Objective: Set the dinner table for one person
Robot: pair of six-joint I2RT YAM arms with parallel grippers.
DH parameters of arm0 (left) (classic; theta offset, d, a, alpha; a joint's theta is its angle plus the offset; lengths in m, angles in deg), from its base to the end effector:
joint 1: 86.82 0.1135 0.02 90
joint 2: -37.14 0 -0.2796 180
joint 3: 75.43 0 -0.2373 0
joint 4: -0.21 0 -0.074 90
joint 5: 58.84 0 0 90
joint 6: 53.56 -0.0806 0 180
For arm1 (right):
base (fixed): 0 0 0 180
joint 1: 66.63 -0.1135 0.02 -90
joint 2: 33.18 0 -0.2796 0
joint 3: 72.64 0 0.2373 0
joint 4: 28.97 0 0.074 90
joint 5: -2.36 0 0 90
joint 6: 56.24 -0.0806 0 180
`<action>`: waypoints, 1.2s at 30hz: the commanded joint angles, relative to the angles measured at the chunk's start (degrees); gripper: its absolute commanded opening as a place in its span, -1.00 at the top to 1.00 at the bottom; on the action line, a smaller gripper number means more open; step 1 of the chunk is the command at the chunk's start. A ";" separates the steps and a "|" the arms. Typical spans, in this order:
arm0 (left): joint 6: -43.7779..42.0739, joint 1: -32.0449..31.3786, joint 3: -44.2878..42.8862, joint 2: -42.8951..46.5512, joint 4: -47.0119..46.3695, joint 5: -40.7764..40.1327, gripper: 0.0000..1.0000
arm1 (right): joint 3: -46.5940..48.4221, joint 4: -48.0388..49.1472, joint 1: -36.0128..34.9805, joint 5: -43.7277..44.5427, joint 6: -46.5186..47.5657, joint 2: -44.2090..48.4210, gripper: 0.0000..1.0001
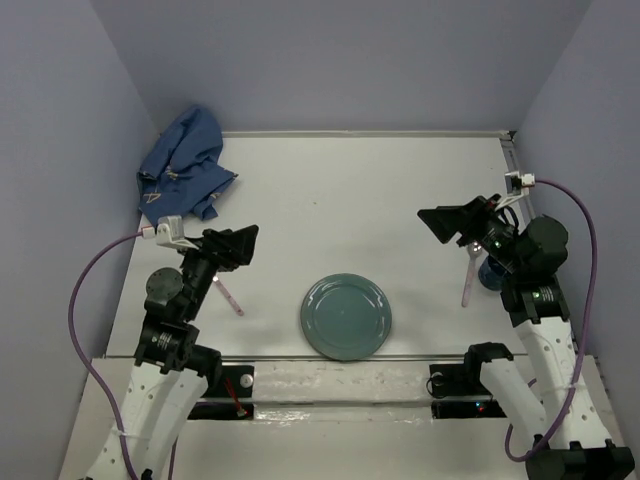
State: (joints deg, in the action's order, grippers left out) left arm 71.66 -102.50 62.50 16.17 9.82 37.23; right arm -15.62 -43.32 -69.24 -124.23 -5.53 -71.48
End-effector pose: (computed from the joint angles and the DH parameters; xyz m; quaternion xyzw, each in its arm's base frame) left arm 0.1242 -0.0437 0.3297 -0.0668 0.6297 -0.3625 0.6838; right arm 0.1613 0.0554 0.3735 -0.0155 0.6850 0.4483 0.5741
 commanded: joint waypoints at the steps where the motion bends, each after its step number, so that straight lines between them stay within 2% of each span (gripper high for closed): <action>1: 0.81 0.04 -2.55 0.32 1.78 -7.19 -0.98 | -0.88 5.51 0.24 -2.78 -1.14 -0.81 -0.87; 4: 0.81 -0.05 -3.17 0.49 1.62 -9.58 -0.98 | -1.85 5.59 0.24 -2.95 -1.05 -0.98 -0.74; 5: 0.81 -0.05 -3.25 0.32 1.26 -10.19 -0.98 | -2.29 5.85 0.24 -3.04 -1.23 -0.98 -0.53; 7: 0.99 -0.05 -4.04 -0.47 1.34 -11.25 -0.98 | -2.64 6.03 0.24 -3.39 -1.41 -1.07 -0.30; 8: 1.08 0.04 -4.22 -1.43 1.52 -12.90 -0.98 | -2.82 6.12 0.24 -3.48 -1.32 -0.98 0.18; 9: 1.34 0.04 -4.40 -1.96 1.70 -13.96 -0.98 | -2.91 6.12 0.24 -3.48 -1.32 -0.98 0.40; 10: 2.47 -0.05 -3.87 -2.58 0.92 -15.02 -0.98 | -2.91 6.12 0.24 -3.65 -1.23 -1.07 0.99; 12: 4.32 0.04 -2.99 -3.02 -0.14 -17.56 -0.98 | -2.82 6.12 0.24 -4.53 -1.23 -1.25 1.00; 13: 5.02 0.04 -2.29 -3.28 -0.93 -18.62 -0.92 | -2.82 6.12 0.24 -4.71 -1.23 -1.33 1.00; 14: 6.86 0.04 -1.94 -3.55 -0.94 -21.42 -0.11 | -2.91 6.12 0.24 -4.71 -1.14 -1.33 1.00; 15: 7.75 -0.05 -1.59 -3.55 -0.68 -23.27 0.35 | -2.99 6.21 0.24 -4.54 -1.05 -1.33 1.00; 16: 8.45 -0.05 -1.24 -4.25 0.54 -25.21 0.71 | -3.26 6.21 0.24 -4.19 -0.53 -1.25 1.00; 17: 9.16 0.04 -1.23 -4.95 1.60 -27.66 0.73 | -3.52 6.21 0.24 -4.09 -0.35 -1.25 1.00; 19: 11.88 0.21 -1.32 -7.14 4.41 -34.70 0.73 | -3.70 6.21 -0.28 -4.53 0.09 -1.95 1.00; 20: 12.32 0.47 -1.23 -10.11 4.25 -36.28 0.58 | -3.78 6.30 -0.29 -4.88 0.35 -2.38 1.00; 22: 14.16 2.13 -0.88 -13.81 2.42 -39.63 0.48 | -3.96 6.65 -0.29 -5.58 0.44 -4.05 0.99; 23: 14.61 3.19 -0.62 -18.01 1.01 -40.07 0.34 | -4.14 7.00 -0.90 -5.85 0.61 -4.67 0.89; 24: 15.74 4.59 -0.36 -20.14 -0.48 -39.38 0.24 | -4.14 7.26 -0.90 -6.03 0.70 -5.37 0.80; 25: 17.93 8.78 0.34 -25.21 -5.02 -37.81 0.14 | -4.14 7.35 -1.43 -6.20 0.88 -6.42 0.67; 26: 19.43 10.91 0.44 -28.13 -7.07 -33.27 -0.05 | -4.14 7.53 -1.43 -6.12 0.97 -7.04 0.41; 28: 21.55 14.44 0.26 -34.02 -13.20 -29.55 -0.16 | -4.23 7.70 -1.95 -6.11 1.49 -7.75 0.18; 29: 22.16 15.23 -1.39 -39.79 -14.11 -29.10 -0.27 | -4.31 7.70 -1.96 -6.03 2.10 -8.36 0.05; 32: 21.12 15.24 -5.44 -48.42 -19.12 -27.95 -0.48 | -4.93 8.05 -3.01 -6.20 2.29 -9.42 -0.14; 36: 15.26 14.81 -12.64 -58.72 -22.03 -25.50 -0.47 | -6.24 10.25 -4.24 -6.20 2.11 -11.43 -0.20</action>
State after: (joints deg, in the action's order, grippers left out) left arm 90.90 -87.35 58.18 -37.03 -2.83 10.04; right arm -20.87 -37.90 -72.10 -129.28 -4.33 -81.45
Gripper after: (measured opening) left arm 0.742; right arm 0.593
